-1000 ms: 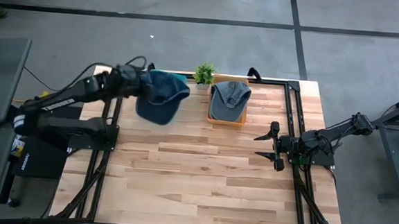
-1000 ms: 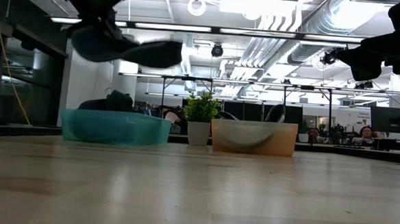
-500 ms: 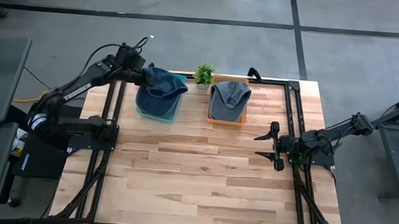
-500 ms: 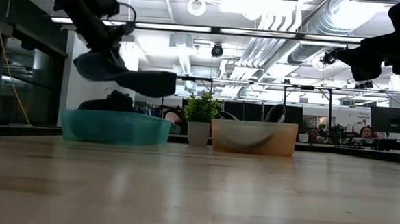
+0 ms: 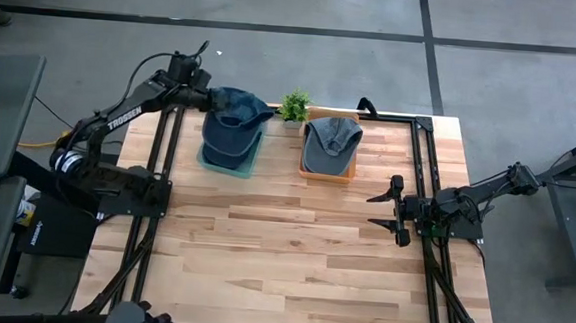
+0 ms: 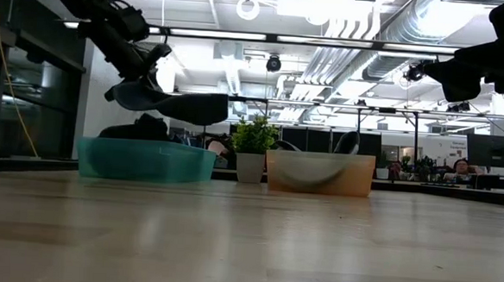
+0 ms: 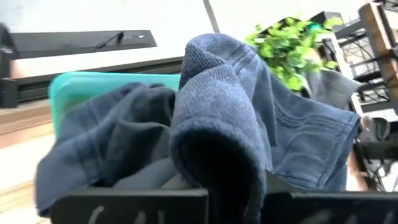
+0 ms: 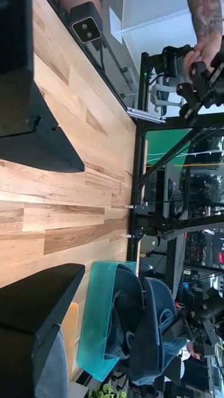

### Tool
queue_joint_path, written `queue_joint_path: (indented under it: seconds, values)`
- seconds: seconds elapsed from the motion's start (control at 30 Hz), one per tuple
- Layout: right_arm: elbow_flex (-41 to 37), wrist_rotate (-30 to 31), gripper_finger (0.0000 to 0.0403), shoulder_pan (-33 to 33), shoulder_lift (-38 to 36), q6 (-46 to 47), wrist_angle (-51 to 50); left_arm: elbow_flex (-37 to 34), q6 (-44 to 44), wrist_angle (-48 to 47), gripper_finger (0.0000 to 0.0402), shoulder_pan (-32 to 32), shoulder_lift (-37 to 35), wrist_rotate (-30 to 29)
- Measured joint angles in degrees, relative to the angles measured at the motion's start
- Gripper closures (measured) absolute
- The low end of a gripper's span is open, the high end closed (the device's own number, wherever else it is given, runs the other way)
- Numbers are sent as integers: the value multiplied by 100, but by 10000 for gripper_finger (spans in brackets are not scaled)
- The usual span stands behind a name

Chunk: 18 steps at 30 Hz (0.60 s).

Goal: Pick & Place hat
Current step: Put the dark gray cap into the green bin

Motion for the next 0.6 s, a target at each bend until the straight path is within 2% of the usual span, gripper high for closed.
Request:
queue_joint_path:
  seconds: [0.37, 0.6]
  values:
    - [0, 0, 155, 0, -1, 1, 0, 0, 66, -41, 402, 273, 645, 191]
    - [0, 0, 155, 1, -1, 1, 0, 4, 159, -13, 402, 273, 1122, -402]
